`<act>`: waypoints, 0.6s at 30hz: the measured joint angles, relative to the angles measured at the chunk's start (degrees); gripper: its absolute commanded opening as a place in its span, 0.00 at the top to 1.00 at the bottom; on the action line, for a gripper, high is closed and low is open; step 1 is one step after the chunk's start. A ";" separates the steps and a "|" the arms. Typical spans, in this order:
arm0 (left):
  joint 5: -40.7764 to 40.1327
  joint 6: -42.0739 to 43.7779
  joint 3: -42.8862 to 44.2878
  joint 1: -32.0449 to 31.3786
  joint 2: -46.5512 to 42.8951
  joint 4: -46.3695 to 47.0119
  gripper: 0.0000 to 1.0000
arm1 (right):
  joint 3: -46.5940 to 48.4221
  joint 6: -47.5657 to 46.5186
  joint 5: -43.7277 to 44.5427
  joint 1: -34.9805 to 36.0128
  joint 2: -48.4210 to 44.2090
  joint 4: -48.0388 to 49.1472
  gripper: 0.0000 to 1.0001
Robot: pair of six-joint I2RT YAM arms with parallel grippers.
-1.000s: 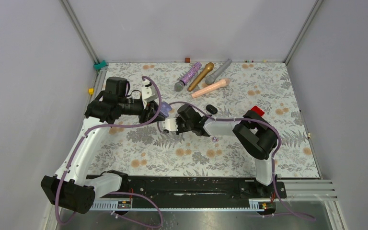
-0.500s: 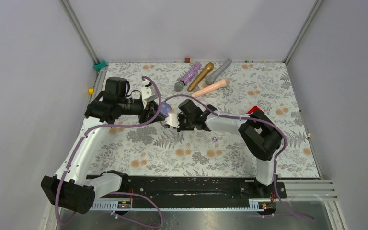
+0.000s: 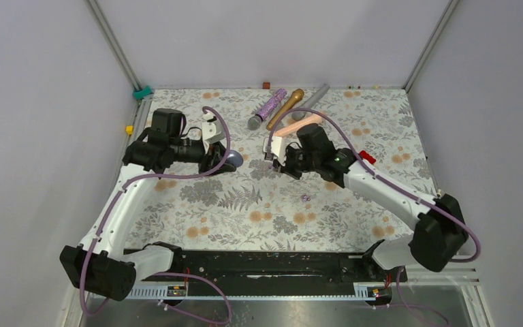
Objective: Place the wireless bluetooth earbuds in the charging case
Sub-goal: Place the earbud at the center of the board.
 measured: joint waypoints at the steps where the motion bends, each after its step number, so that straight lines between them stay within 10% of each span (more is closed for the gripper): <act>1: 0.02 -0.02 -0.02 0.00 0.22 0.00 1.00 | -0.46 0.35 -0.48 -0.24 -1.40 -0.37 0.99; 18: 1.29 -0.61 -0.02 -0.42 5.86 0.02 1.00 | -4.22 9.55 -10.10 -1.25 -8.20 -3.02 0.98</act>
